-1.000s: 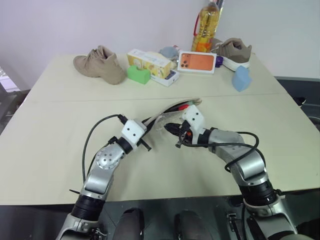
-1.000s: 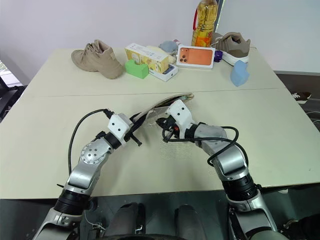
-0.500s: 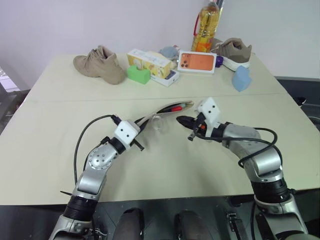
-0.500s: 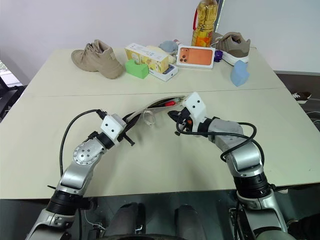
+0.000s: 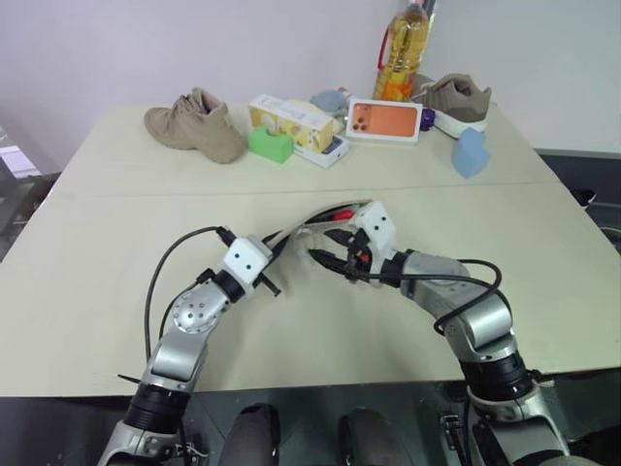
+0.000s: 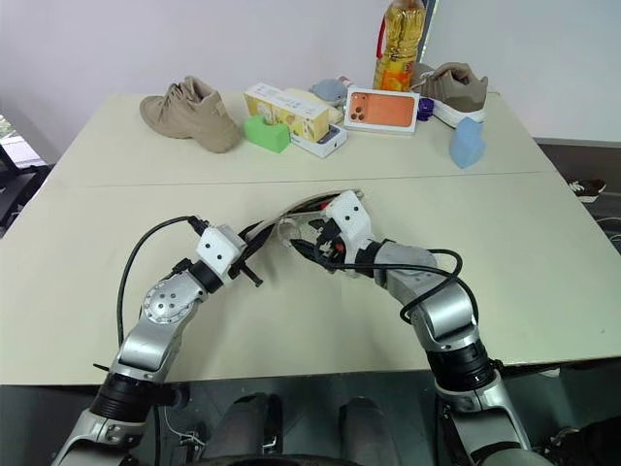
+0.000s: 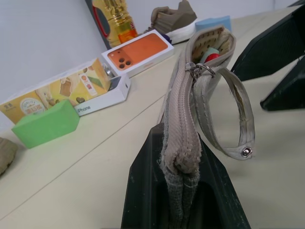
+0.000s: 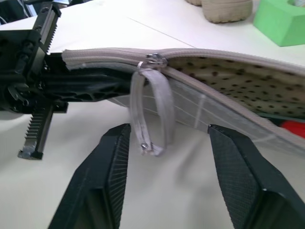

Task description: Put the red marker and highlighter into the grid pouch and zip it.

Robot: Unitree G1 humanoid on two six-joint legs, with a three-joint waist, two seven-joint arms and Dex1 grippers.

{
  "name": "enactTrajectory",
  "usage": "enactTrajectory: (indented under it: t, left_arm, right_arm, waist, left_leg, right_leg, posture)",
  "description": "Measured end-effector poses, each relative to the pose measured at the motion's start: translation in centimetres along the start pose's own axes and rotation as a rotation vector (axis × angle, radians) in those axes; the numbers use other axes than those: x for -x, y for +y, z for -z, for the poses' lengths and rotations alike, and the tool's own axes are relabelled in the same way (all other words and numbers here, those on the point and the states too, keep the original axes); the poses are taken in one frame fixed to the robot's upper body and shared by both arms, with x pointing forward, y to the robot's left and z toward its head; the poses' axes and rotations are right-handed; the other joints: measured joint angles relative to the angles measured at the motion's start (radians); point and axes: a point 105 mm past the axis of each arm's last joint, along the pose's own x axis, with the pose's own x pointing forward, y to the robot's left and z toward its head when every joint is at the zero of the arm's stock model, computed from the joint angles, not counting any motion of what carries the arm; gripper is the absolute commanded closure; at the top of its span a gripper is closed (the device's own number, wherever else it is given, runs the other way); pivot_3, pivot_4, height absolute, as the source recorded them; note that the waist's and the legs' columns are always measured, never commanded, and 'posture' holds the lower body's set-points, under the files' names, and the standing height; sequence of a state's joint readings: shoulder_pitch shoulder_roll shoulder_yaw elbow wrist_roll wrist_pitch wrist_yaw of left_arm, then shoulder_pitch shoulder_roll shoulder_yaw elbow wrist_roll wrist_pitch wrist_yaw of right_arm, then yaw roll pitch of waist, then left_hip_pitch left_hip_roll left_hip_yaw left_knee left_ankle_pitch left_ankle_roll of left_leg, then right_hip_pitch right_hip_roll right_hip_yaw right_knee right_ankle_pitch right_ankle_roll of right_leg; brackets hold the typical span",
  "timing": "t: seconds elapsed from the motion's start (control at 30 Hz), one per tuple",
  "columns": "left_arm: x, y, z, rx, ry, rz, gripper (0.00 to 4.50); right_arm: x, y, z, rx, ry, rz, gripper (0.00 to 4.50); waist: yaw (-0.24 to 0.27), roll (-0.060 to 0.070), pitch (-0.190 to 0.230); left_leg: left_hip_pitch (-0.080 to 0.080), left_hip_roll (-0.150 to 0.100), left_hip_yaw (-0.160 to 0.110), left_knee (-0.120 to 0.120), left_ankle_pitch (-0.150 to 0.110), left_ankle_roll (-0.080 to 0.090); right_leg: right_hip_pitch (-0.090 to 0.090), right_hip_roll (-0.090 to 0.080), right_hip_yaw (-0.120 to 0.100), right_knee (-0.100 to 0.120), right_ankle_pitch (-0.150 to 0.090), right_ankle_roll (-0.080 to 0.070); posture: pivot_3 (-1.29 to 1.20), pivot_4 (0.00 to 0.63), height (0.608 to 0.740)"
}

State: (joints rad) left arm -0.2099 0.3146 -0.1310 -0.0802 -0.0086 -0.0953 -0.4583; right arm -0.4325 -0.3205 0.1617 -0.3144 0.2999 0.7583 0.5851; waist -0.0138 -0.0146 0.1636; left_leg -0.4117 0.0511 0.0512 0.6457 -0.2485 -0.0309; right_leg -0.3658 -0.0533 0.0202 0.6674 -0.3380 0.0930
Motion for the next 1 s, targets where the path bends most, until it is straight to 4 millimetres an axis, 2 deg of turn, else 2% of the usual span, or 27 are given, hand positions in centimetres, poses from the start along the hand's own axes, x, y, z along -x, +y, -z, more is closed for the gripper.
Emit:
enactTrajectory:
  t: [0.1,0.2,0.23,0.33,0.47,0.6,0.7,0.77,0.87,0.97,1.0]
  left_arm:
    - [-0.1,-0.3,0.0,0.004,-0.003,0.007,4.5]
    - [-0.2,-0.5,-0.1,0.006,-0.005,0.008,4.5]
    - [-0.2,-0.4,-0.1,0.004,-0.004,0.007,4.5]
    - [-0.2,-0.4,0.0,0.0,-0.002,0.008,4.5]
    - [0.1,-0.4,0.2,-0.015,0.009,0.012,4.5]
    - [1.1,-0.7,0.8,-0.032,0.026,0.038,4.5]
    - [2.0,-0.8,1.4,-0.053,0.047,0.058,4.5]
    - [2.5,-0.8,1.7,-0.058,0.058,0.064,4.5]
    - [2.8,-0.8,1.9,-0.054,0.061,0.069,4.5]
    - [3.4,-0.9,2.6,-0.009,0.09,0.07,3.39]
    - [3.9,-0.6,3.2,0.009,0.125,0.064,2.94]
  right_arm:
    - [-0.6,0.7,-0.1,-0.029,-0.015,-0.017,2.66]
    - [-0.7,0.9,0.0,-0.042,-0.012,-0.017,4.18]
    - [-0.7,0.8,0.0,-0.04,-0.008,-0.013,4.45]
    - [-0.2,0.1,0.2,-0.023,0.008,0.009,4.45]
    - [1.2,-2.0,-0.2,0.033,0.03,0.068,4.45]
    - [4.1,-6.2,-1.2,0.128,0.066,0.209,4.45]
    - [6.6,-9.2,-0.8,0.154,0.124,0.299,4.45]
    - [7.7,-10.4,-0.4,0.158,0.151,0.332,4.45]
    - [8.5,-10.8,0.5,0.169,0.189,0.336,4.45]
    - [8.9,-10.3,1.9,0.156,0.221,0.297,3.56]
    - [9.1,-10.1,2.4,0.146,0.237,0.28,3.09]
  waist:
    - [-0.001,0.0,0.0]
    - [-0.001,0.0,0.0]
    - [-0.001,0.0,0.0]
    - [-0.001,0.0,0.0]
    - [-0.001,0.0,0.0]
    - [-0.002,0.0,0.0]
    - [-0.002,0.0,0.0]
    - [-0.004,0.0,0.0]
    - [-0.003,0.0,0.0]
    - [-0.004,0.0,0.0]
    - [-0.004,0.0,0.0]
  left_leg:
    - [0.0,0.0,0.0,0.0,0.0,0.0]
    - [0.0,0.0,0.0,0.0,0.0,0.0]
    - [0.0,0.0,0.0,0.0,0.0,0.0]
    - [0.0,0.0,0.0,0.0,0.0,0.0]
    - [0.0,0.0,0.0,0.0,0.0,0.0]
    - [0.0,0.0,0.001,-0.001,0.0,0.0]
    - [0.0,0.0,0.001,-0.002,0.0,0.0]
    - [0.0,0.0,0.002,-0.003,0.0,0.0]
    - [0.0,0.0,0.002,-0.003,0.0,0.0]
    - [0.0,0.0,0.002,-0.003,0.0,0.0]
    - [0.0,0.0,0.002,-0.003,0.0,0.0]
  right_leg:
    - [0.0,0.0,0.0,0.0,0.0,0.0]
    - [0.0,0.0,0.0,0.0,0.0,0.0]
    - [0.0,0.0,0.0,0.0,0.0,0.0]
    - [0.0,0.0,0.0,0.0,0.0,0.0]
    - [0.0,-0.001,0.0,0.0,0.0,0.0]
    - [0.0,-0.003,0.0,-0.001,0.0,0.0]
    - [-0.001,-0.003,0.0,-0.002,0.0,0.0]
    - [-0.001,-0.003,0.0,-0.002,0.0,0.0]
    - [-0.001,-0.003,0.0,-0.002,0.0,0.0]
    - [-0.001,-0.004,0.001,-0.002,0.0,0.0]
    - [-0.001,-0.004,0.001,-0.002,0.0,0.0]
  posture:
    - [0.0,0.15,0.74]
    - [0.0,0.15,0.74]
    - [0.0,0.15,0.74]
    - [0.0,0.15,0.74]
    - [0.0,0.15,0.74]
    - [0.0,0.15,0.74]
    - [0.0,0.15,0.74]
    - [0.0,0.15,0.74]
    - [0.0,0.15,0.74]
    - [0.0,0.15,0.74]
    - [0.0,0.15,0.74]
